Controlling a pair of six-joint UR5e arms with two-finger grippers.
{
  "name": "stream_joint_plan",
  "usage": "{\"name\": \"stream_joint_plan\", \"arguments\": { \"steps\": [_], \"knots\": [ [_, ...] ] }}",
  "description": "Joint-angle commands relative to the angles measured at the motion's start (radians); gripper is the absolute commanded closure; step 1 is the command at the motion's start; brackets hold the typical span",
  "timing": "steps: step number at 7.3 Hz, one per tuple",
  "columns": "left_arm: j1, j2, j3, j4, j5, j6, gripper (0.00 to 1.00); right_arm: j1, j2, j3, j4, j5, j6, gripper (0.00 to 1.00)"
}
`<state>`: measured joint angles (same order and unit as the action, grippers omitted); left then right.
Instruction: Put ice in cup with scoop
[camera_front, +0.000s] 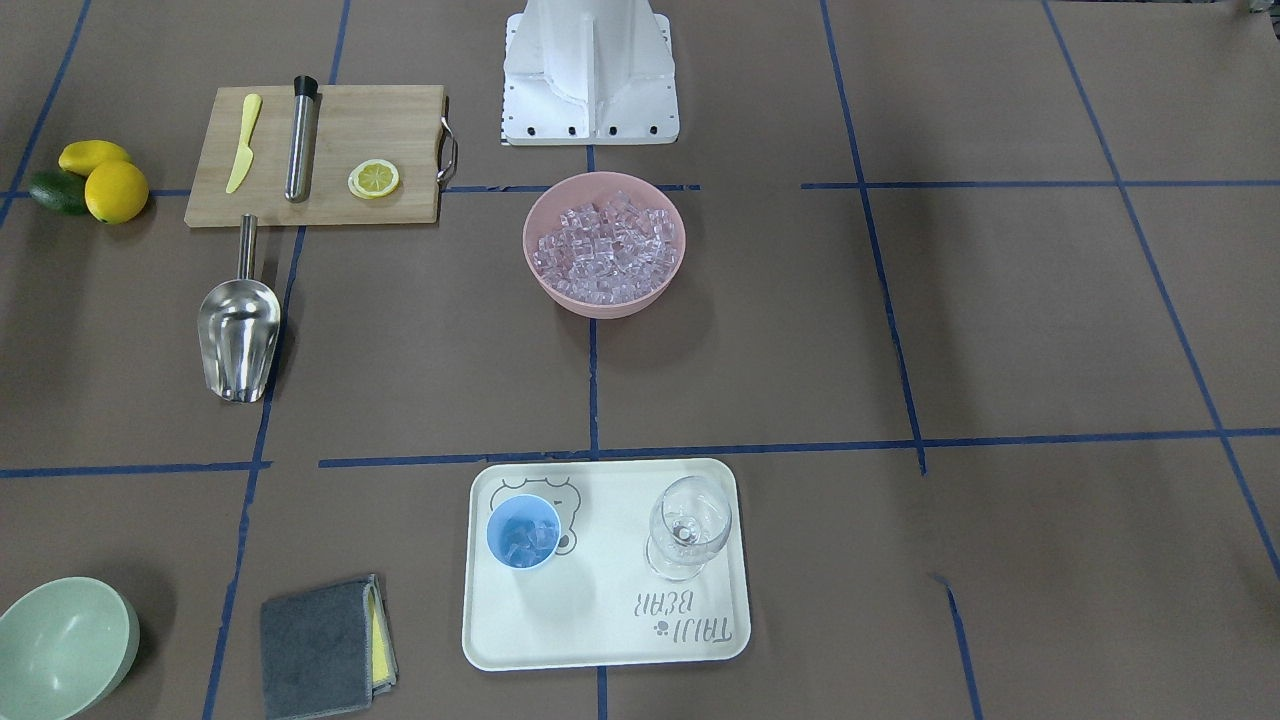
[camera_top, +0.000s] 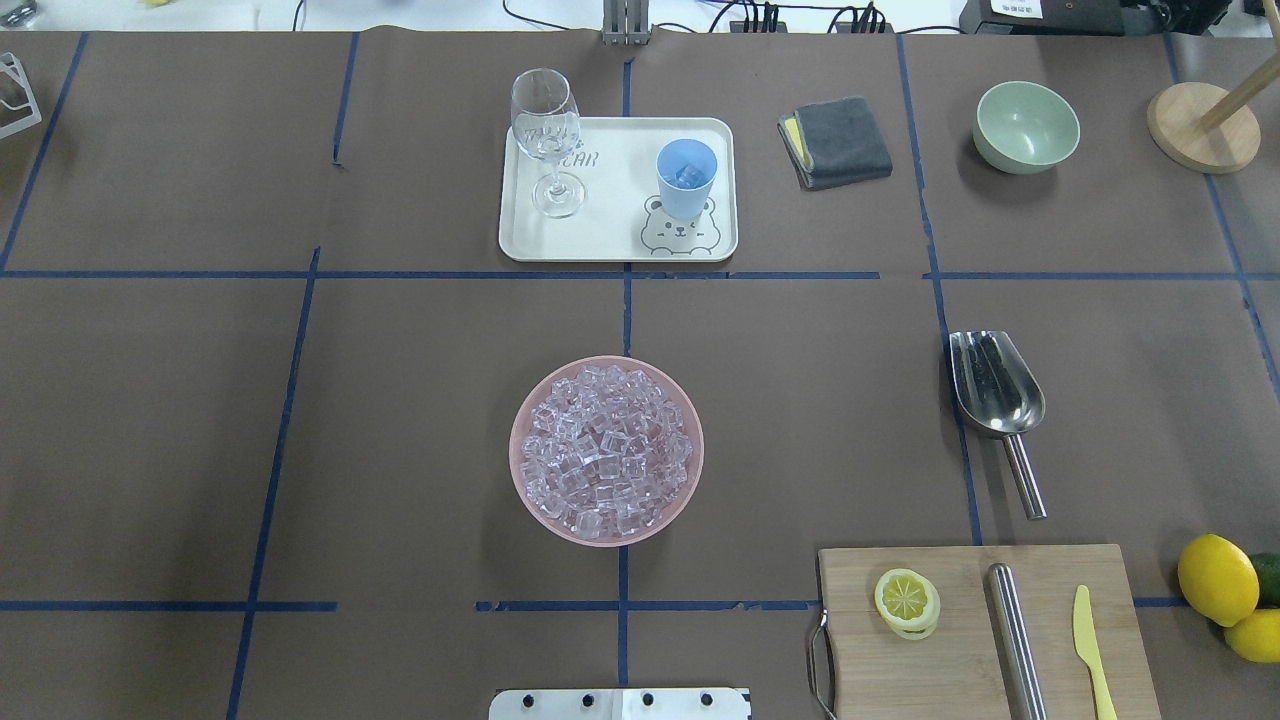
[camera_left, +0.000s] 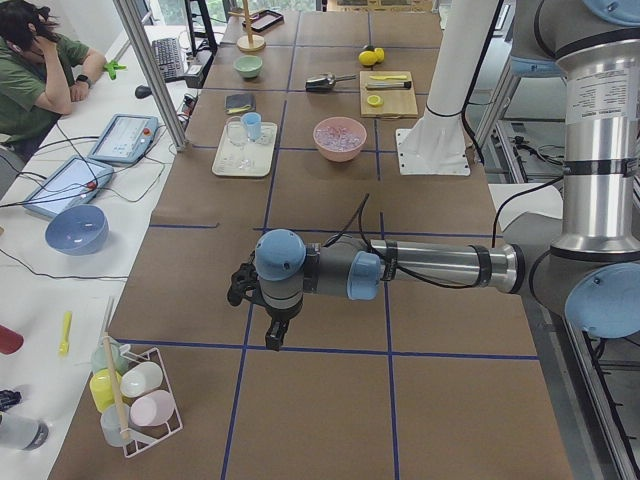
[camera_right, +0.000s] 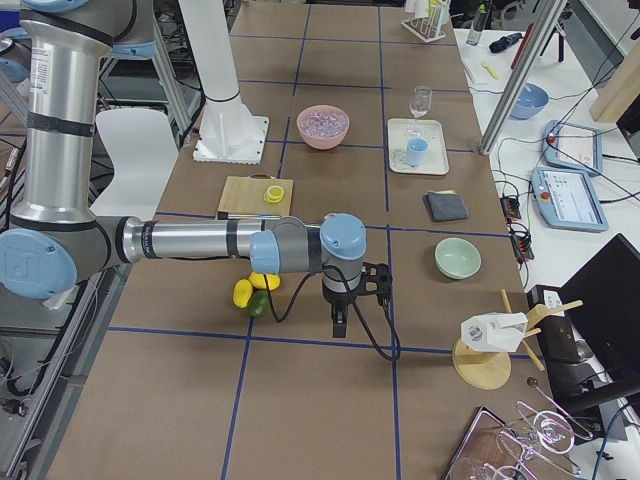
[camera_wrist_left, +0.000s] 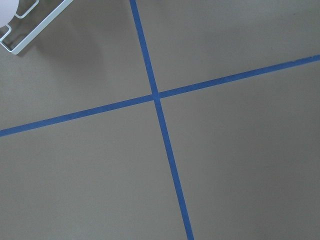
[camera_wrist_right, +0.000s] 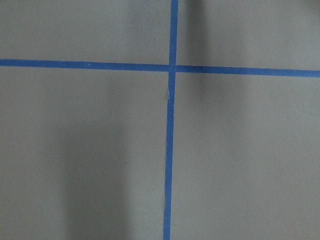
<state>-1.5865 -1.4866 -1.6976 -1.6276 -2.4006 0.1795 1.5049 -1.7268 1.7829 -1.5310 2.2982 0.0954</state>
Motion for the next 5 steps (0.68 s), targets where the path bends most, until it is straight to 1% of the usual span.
{"name": "stream_joint_plan", "arguments": {
  "steps": [1, 5],
  "knots": [
    [0.002, 0.000, 0.001, 0.000, 0.000, 0.000, 0.00, 0.000, 0.001, 0.000, 0.000, 0.001, 0.003, 0.00],
    [0.003, -0.001, 0.001, 0.000, 0.000, 0.000, 0.00, 0.000, 0.001, 0.000, 0.000, 0.007, 0.003, 0.00]
  ]
}}
